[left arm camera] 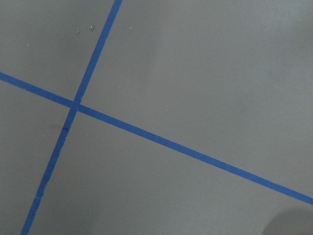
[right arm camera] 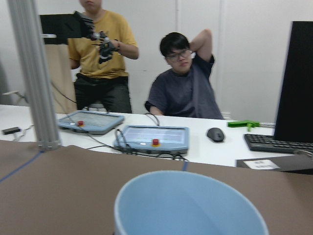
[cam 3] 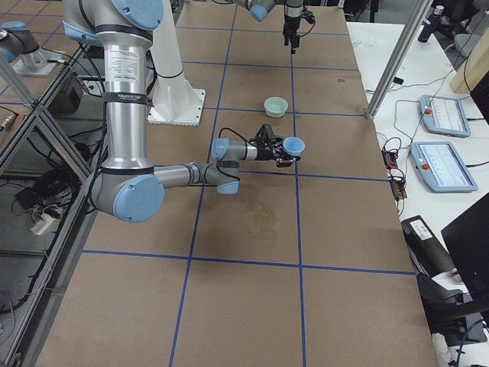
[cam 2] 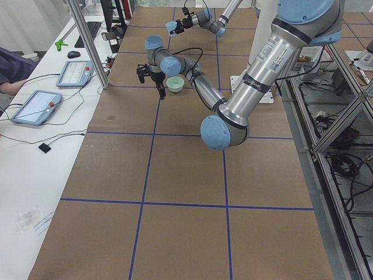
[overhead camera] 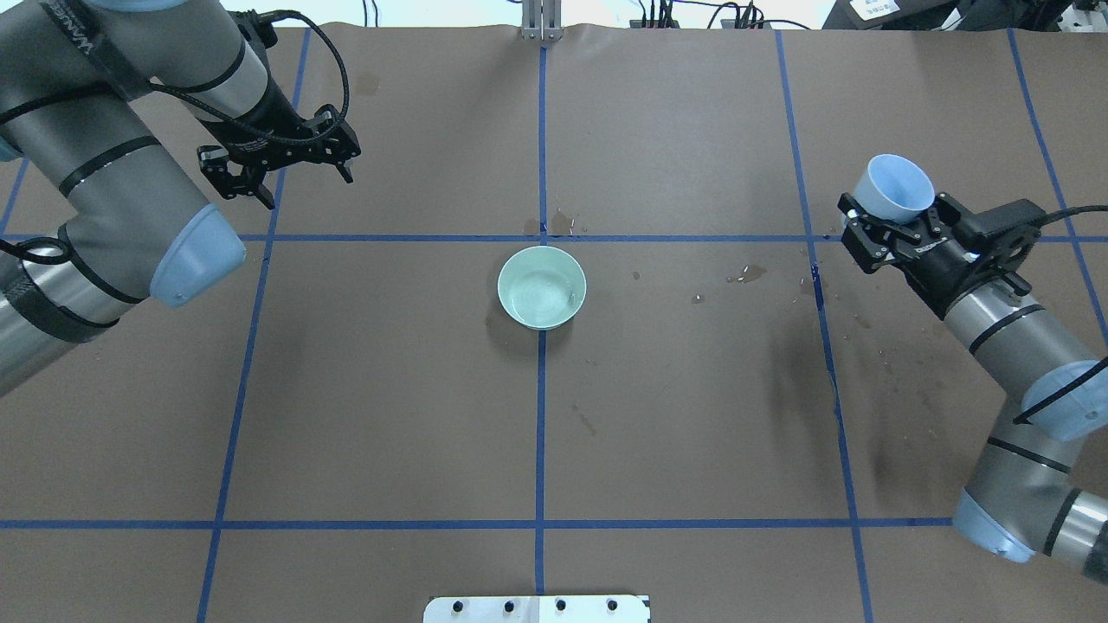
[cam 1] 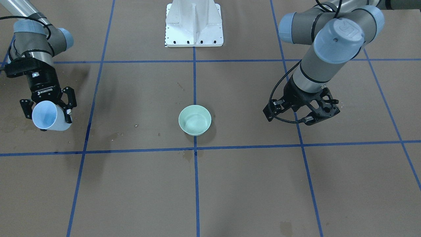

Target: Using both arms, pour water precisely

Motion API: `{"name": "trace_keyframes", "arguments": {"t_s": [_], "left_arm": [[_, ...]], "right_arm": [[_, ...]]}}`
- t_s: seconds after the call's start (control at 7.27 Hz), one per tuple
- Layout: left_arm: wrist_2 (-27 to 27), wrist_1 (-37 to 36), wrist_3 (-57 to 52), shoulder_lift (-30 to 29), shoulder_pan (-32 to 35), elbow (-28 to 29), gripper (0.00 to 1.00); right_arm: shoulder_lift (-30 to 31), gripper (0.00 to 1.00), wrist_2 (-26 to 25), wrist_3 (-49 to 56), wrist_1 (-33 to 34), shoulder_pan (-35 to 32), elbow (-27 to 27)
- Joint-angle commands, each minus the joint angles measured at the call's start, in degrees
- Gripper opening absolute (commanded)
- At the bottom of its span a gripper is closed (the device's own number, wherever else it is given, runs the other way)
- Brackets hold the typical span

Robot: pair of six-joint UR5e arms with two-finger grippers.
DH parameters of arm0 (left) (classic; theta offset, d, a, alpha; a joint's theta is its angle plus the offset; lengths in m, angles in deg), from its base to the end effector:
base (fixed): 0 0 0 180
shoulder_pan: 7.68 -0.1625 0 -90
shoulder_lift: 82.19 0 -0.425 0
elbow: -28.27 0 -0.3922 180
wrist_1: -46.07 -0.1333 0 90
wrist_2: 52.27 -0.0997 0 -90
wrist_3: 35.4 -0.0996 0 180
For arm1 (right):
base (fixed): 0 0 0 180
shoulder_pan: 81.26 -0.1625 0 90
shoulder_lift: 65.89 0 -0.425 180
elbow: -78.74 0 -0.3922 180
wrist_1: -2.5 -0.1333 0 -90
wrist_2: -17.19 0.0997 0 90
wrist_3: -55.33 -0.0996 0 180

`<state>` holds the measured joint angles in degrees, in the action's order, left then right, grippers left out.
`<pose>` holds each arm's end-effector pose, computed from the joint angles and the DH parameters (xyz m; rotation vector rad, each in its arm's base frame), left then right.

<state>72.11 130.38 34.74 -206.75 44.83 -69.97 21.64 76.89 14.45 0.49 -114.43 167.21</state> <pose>0.3393 -0.5690 0.2514 -0.0967 0.8514 -0.3406 -0.3107 -0.4224 0.4767 1.3357 -0.9157 0.2139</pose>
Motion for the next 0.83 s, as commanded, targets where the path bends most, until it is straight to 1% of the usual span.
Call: {"name": "trace_keyframes", "arguments": {"t_s": [0.0, 0.14, 0.41, 0.55, 0.69], "left_arm": [[-0.1, 0.06, -0.89, 0.45, 1.1, 0.23, 1.0], [-0.02, -0.29, -3.06, 0.45, 1.62, 0.23, 1.0], [0.07, -0.29, -5.88, 1.33, 3.02, 0.23, 1.0], [0.07, -0.29, -7.03, 1.42, 3.64, 0.15, 1.0], [0.07, -0.29, -7.12, 1.51, 3.91, 0.06, 1.0]], "right_arm": [[-7.17, 0.0, 8.83, 1.59, -0.37, -0.14, -0.23], [-10.85, 0.0, 12.16, 1.68, 4.6, -0.14, -0.14], [-14.3, 0.0, 23.39, 2.64, 13.3, -0.14, 0.82], [-14.57, 0.0, 25.01, 5.17, 18.57, -0.14, 2.39], [-14.66, 0.0, 26.59, 8.24, 22.27, -0.14, 2.93]]}}
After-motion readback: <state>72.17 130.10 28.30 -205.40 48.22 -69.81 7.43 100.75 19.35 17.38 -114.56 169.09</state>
